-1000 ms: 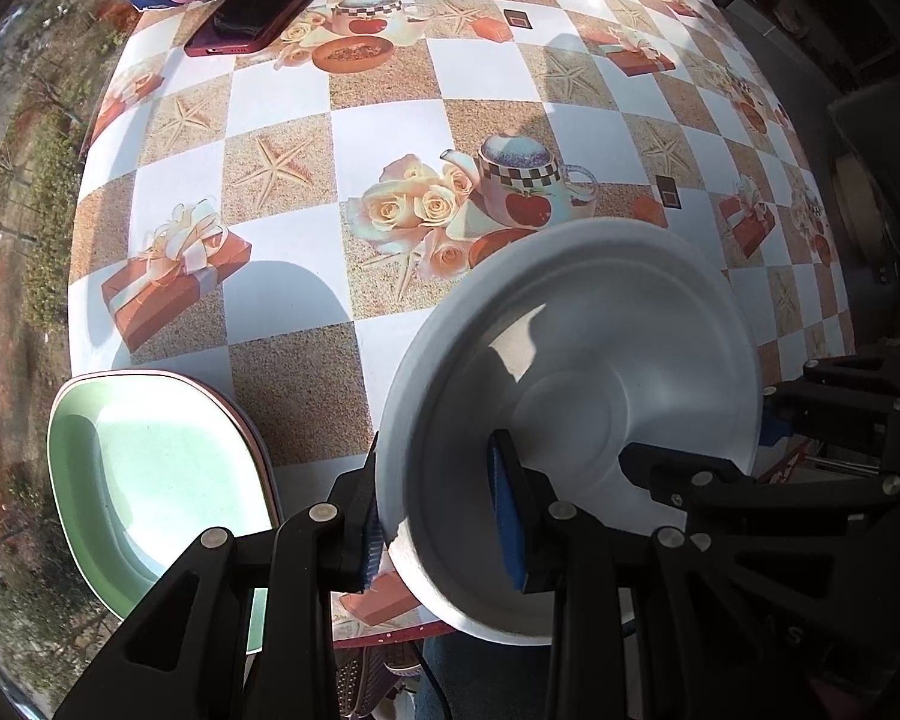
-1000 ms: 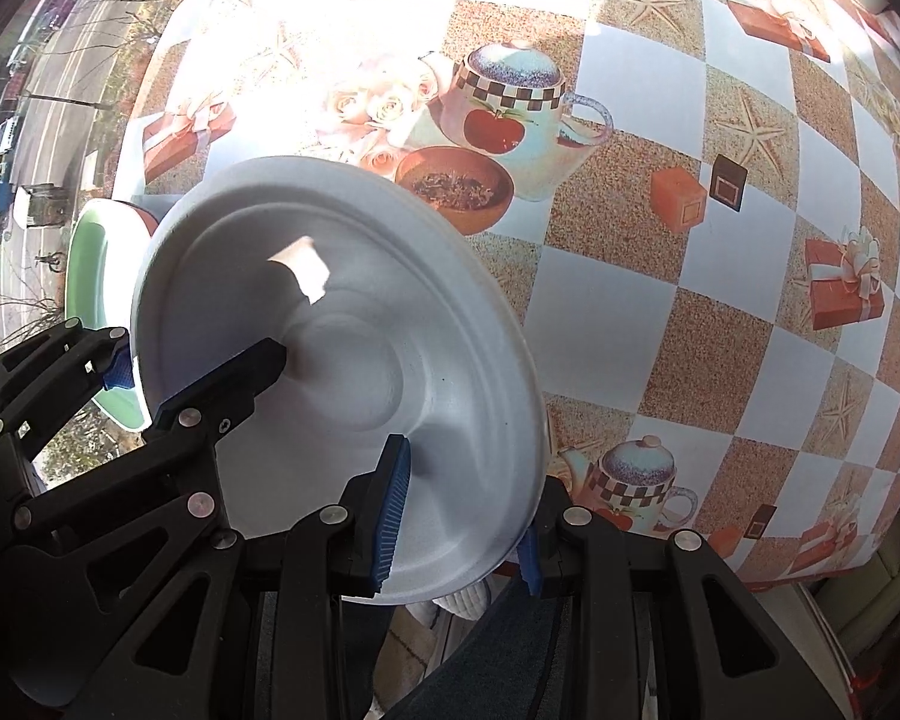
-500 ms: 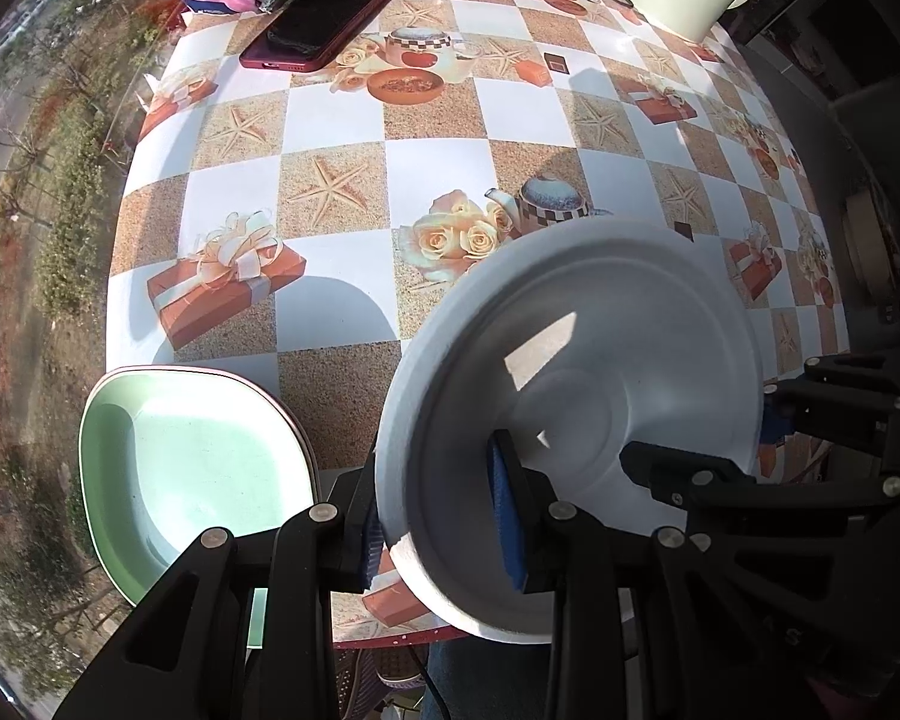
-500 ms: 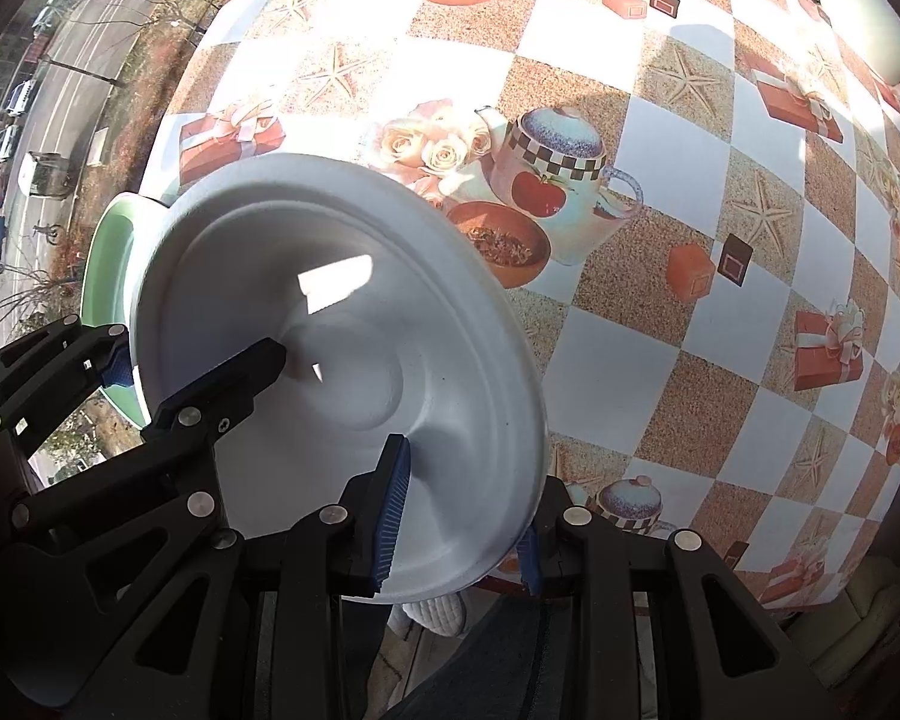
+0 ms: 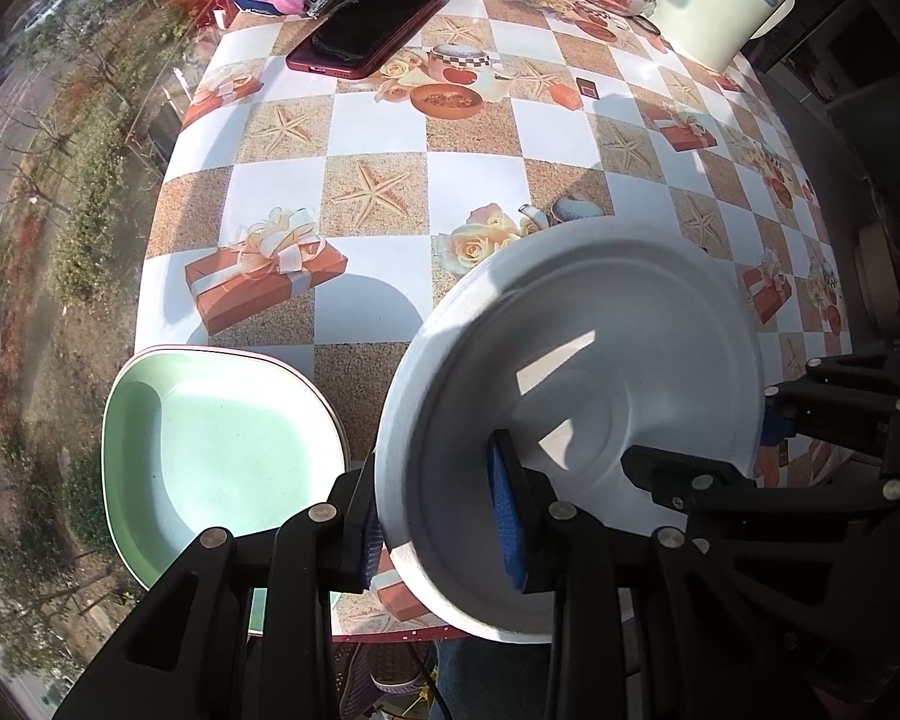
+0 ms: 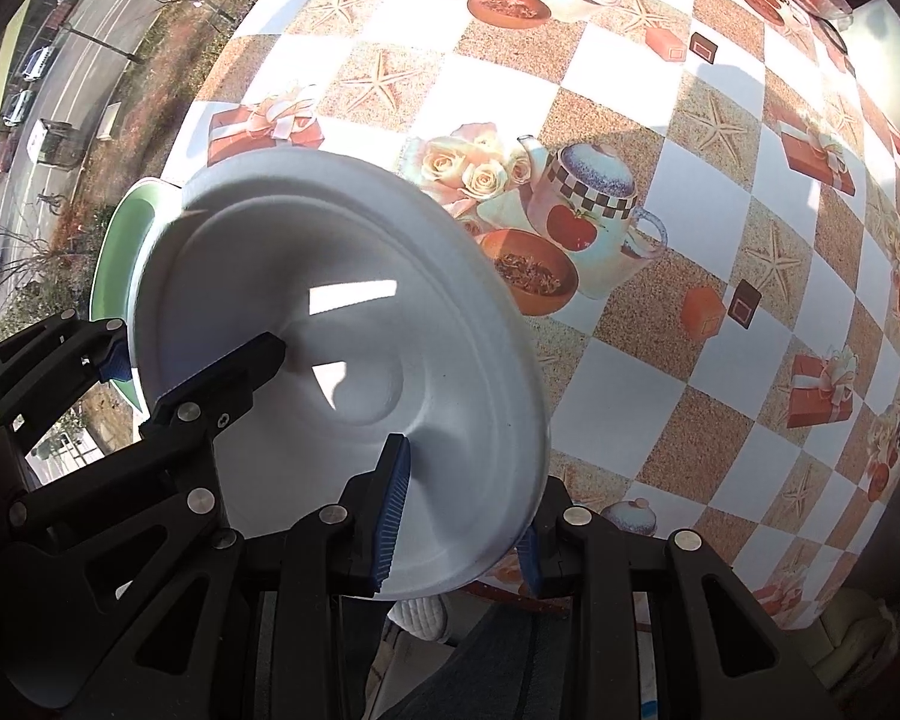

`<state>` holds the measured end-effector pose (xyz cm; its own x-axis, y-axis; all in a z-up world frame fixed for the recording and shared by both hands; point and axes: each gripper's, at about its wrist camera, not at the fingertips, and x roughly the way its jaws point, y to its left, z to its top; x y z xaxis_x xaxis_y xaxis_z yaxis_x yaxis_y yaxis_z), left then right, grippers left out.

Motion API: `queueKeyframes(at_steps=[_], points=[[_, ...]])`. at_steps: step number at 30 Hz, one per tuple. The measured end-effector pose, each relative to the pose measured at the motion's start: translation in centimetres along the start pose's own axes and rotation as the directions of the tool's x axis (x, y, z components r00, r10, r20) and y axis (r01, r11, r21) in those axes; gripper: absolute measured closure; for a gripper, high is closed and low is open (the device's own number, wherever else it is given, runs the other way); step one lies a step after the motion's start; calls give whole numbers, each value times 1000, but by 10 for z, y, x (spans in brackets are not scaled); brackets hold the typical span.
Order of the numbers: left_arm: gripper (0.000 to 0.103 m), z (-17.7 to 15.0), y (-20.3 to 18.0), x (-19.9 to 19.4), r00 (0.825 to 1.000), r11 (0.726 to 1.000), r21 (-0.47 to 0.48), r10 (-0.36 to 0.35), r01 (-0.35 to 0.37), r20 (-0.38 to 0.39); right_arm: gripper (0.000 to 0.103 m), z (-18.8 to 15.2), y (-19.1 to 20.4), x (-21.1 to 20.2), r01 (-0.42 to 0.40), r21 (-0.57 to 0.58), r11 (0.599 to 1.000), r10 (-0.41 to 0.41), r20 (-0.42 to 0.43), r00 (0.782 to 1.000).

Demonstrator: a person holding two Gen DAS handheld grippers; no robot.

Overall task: Organize plates and bowls
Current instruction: 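Lift the bowl stack with both grippers and carry it toward the green plate stack, then lower the bowl stack onto the green plate and open both grippers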

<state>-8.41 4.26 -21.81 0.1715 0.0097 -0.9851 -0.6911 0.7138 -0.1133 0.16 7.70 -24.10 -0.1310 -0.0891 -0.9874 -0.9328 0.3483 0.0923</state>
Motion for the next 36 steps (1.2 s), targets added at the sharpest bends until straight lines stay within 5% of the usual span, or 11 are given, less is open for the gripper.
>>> queueKeyframes(at_steps=[22, 36], points=[[70, -20, 34, -17, 997, 984, -177, 16, -3, 74, 68, 3, 43, -3, 59, -146, 988, -56, 27, 998], [70, -25, 46, -22, 996, 979, -205, 25, -7, 88, 68, 0, 53, 2, 73, -178, 981, -68, 34, 997]])
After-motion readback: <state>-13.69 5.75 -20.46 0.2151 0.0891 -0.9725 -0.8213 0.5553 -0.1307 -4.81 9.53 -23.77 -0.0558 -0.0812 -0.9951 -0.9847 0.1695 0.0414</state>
